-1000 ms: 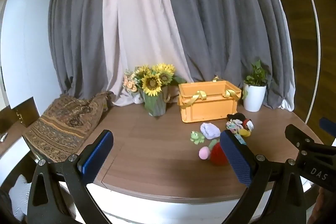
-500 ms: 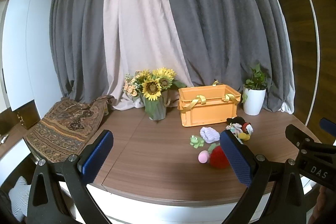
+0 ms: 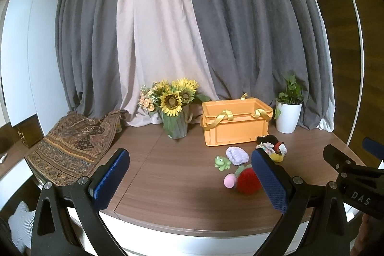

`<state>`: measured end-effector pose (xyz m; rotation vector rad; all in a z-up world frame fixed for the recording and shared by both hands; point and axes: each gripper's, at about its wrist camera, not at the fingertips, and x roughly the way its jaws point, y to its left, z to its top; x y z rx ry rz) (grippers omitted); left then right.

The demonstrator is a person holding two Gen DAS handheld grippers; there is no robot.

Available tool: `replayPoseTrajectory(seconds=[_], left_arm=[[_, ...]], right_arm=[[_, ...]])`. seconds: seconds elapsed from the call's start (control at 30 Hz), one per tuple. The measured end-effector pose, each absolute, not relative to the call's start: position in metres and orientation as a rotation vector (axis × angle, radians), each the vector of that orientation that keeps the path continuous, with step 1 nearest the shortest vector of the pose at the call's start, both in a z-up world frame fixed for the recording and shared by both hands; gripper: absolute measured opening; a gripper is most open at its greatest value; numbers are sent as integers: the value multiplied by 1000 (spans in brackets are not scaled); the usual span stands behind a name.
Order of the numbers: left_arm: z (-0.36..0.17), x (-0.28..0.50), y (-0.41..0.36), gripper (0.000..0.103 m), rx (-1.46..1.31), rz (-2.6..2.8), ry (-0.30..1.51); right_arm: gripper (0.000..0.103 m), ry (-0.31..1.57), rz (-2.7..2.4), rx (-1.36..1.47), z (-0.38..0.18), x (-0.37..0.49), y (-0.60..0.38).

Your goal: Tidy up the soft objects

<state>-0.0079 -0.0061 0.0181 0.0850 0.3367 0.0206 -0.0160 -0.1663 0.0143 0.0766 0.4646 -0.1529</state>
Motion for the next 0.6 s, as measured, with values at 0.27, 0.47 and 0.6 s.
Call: replayPoseTrajectory(seconds=[0.27, 0.47, 0.6], left_arm=[[19, -5, -5, 103, 76, 14, 344], [17, -9, -3, 103, 73, 9, 340], [17, -9, -2, 103, 74, 8, 341]], right_arm=[[103, 469, -148, 74, 13, -15, -165], [103, 469, -148, 74, 13, -15, -166], [103, 469, -146, 77, 13, -15, -166]])
